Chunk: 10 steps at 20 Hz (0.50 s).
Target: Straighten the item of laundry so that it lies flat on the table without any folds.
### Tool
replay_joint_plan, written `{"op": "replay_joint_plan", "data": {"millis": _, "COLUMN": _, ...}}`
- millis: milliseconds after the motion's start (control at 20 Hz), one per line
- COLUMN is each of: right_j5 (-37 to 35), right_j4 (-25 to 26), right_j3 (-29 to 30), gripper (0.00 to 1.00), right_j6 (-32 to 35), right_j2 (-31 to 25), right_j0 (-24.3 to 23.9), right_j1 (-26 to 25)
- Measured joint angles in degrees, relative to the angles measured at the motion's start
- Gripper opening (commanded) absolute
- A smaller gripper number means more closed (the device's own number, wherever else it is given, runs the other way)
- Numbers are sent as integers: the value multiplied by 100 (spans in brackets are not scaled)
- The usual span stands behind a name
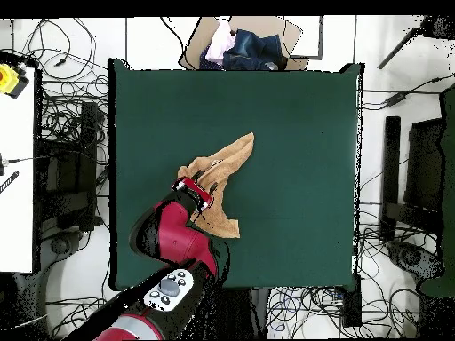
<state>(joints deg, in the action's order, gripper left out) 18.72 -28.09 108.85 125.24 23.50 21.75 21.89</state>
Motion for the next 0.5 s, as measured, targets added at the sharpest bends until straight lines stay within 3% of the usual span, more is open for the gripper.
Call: {"op": "replay_joint_plan", "data": {"millis": 500, "right_j5": 235, "right_j4": -85, "right_j3": -138, "gripper": 100, "right_j6": 0, "right_j2": -1, "right_j0": 68, "right_j1": -402}}
